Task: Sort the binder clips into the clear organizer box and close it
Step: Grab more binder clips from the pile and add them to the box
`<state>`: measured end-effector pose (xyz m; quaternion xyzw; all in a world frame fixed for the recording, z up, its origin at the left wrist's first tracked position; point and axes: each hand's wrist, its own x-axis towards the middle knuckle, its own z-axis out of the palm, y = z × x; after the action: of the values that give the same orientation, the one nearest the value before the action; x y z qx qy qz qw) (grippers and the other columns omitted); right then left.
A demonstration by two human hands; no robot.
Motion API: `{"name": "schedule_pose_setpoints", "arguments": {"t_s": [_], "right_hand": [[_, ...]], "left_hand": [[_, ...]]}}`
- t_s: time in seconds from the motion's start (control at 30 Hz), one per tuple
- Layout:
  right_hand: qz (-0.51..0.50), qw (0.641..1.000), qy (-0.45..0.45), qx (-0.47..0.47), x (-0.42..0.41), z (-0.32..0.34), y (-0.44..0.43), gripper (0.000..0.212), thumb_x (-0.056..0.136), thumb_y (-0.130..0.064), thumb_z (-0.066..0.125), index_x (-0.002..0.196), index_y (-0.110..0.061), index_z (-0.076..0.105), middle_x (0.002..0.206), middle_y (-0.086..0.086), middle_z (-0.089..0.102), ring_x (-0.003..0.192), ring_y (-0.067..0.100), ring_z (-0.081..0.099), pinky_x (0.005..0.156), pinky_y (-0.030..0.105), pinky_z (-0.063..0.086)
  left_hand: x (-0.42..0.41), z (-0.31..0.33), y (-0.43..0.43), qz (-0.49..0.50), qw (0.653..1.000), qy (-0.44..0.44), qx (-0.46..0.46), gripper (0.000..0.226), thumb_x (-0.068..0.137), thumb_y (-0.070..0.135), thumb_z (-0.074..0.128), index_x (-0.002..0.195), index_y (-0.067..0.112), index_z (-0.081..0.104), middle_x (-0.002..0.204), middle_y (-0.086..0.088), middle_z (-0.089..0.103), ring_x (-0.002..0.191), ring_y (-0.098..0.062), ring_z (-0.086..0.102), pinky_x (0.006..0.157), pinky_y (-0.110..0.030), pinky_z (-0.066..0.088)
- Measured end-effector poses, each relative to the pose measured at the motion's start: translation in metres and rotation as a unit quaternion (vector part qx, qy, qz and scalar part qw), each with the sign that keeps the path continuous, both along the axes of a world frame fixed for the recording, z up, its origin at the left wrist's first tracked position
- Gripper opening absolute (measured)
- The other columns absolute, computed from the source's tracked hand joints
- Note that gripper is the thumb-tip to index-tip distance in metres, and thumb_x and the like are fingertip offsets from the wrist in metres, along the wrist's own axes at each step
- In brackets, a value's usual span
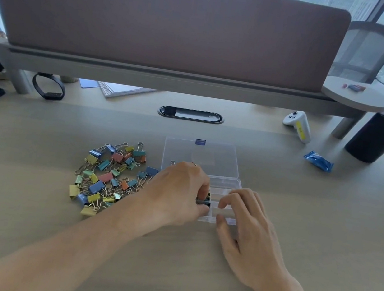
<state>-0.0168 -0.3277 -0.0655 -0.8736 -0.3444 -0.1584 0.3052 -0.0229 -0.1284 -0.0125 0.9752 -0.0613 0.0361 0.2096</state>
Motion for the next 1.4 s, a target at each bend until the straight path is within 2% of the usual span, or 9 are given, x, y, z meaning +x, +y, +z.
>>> {"name": "schedule_pose_setpoints", "arguments": {"t_s": [0.23, 0.5, 0.67, 0.83, 0.9, 1.03, 1.13, 1.3, 1.4], "right_hand": [[-0.025, 1.000, 0.003, -0.018, -0.001, 0.000, 0.002, 0.018, 0.091, -0.034, 0.053, 0.106, -0.023, 0.058, 0.107, -0.014, 0.052, 0.102, 0.012, 0.054, 0.075, 0.031, 0.050], [-0.022, 0.999, -0.014, -0.029, -0.001, -0.002, 0.001, 0.018, 0.091, -0.036, 0.058, 0.105, -0.024, 0.059, 0.106, -0.015, 0.052, 0.099, 0.010, 0.052, 0.074, 0.023, 0.044], [0.012, 0.998, -0.035, -0.047, -0.002, -0.001, 0.001, 0.018, 0.091, -0.033, 0.066, 0.106, -0.024, 0.064, 0.108, -0.011, 0.052, 0.097, 0.011, 0.052, 0.078, 0.020, 0.038], [0.066, 0.996, -0.025, -0.056, -0.001, 0.003, 0.000, 0.023, 0.092, -0.035, 0.065, 0.115, -0.030, 0.064, 0.120, -0.011, 0.052, 0.110, 0.012, 0.053, 0.096, 0.026, 0.042], [0.076, 0.995, -0.025, -0.062, 0.000, 0.002, 0.000, 0.018, 0.092, -0.034, 0.065, 0.110, -0.032, 0.065, 0.120, -0.012, 0.051, 0.110, 0.010, 0.051, 0.097, 0.024, 0.040], [0.073, 0.994, -0.025, -0.077, 0.001, 0.000, 0.000, 0.013, 0.093, -0.036, 0.063, 0.105, -0.032, 0.067, 0.119, -0.012, 0.050, 0.108, 0.009, 0.048, 0.094, 0.024, 0.040], [0.072, 0.994, -0.027, -0.080, 0.001, -0.001, 0.001, 0.012, 0.094, -0.036, 0.063, 0.103, -0.033, 0.069, 0.119, -0.012, 0.050, 0.107, 0.009, 0.048, 0.094, 0.022, 0.038], [0.063, 0.995, -0.032, -0.064, 0.002, -0.002, 0.000, 0.008, 0.093, -0.031, 0.064, 0.097, -0.028, 0.070, 0.115, -0.011, 0.051, 0.106, 0.012, 0.051, 0.094, 0.017, 0.035], [0.059, 0.996, -0.032, -0.059, 0.002, -0.004, 0.000, 0.004, 0.093, -0.028, 0.067, 0.095, -0.027, 0.070, 0.115, -0.010, 0.052, 0.108, 0.014, 0.052, 0.094, 0.016, 0.036]], "left_hand": [[-0.004, -0.001, -0.004, 0.003, 0.999, -0.028, 0.018, 0.019, 0.083, 0.044, 0.077, 0.081, 0.027, 0.067, 0.090, 0.011, 0.053, 0.079, -0.011, 0.056, 0.062, -0.022, 0.038], [-0.004, 0.000, 0.000, 0.002, 1.000, 0.004, -0.024, 0.025, 0.077, 0.046, 0.083, 0.075, 0.028, 0.067, 0.089, 0.012, 0.055, 0.075, -0.007, 0.059, 0.069, -0.029, 0.052], [-0.004, 0.000, 0.008, -0.029, 0.999, 0.032, -0.030, 0.025, 0.075, 0.049, 0.084, 0.076, 0.030, 0.068, 0.089, 0.016, 0.055, 0.077, -0.004, 0.058, 0.067, -0.024, 0.047], [-0.004, 0.010, 0.024, -0.030, 0.997, 0.025, -0.065, 0.008, 0.084, 0.036, 0.079, 0.084, 0.030, 0.073, 0.086, 0.015, 0.062, 0.078, 0.001, 0.060, 0.062, -0.012, 0.041], [-0.001, 0.017, 0.038, -0.013, 0.997, 0.018, -0.073, 0.004, 0.090, 0.029, 0.073, 0.089, 0.032, 0.071, 0.087, 0.018, 0.064, 0.082, 0.006, 0.060, 0.063, -0.010, 0.043], [0.006, 0.024, 0.069, 0.041, 0.995, 0.002, -0.088, 0.011, 0.094, 0.024, 0.068, 0.090, 0.034, 0.069, 0.089, 0.019, 0.067, 0.083, 0.000, 0.063, 0.068, -0.014, 0.043], [0.012, 0.021, 0.083, 0.069, 0.995, -0.003, -0.074, 0.012, 0.095, 0.022, 0.066, 0.092, 0.033, 0.070, 0.092, 0.017, 0.069, 0.086, -0.001, 0.063, 0.070, -0.015, 0.044], [0.014, 0.014, 0.089, 0.044, 0.998, 0.028, -0.021, 0.016, 0.096, 0.018, 0.065, 0.097, 0.034, 0.068, 0.095, 0.018, 0.065, 0.089, 0.000, 0.060, 0.070, -0.010, 0.040], [0.014, 0.009, 0.091, 0.044, 0.999, 0.031, -0.007, 0.020, 0.093, 0.015, 0.064, 0.104, 0.030, 0.070, 0.098, 0.016, 0.064, 0.095, -0.004, 0.059, 0.074, -0.014, 0.040]]}}
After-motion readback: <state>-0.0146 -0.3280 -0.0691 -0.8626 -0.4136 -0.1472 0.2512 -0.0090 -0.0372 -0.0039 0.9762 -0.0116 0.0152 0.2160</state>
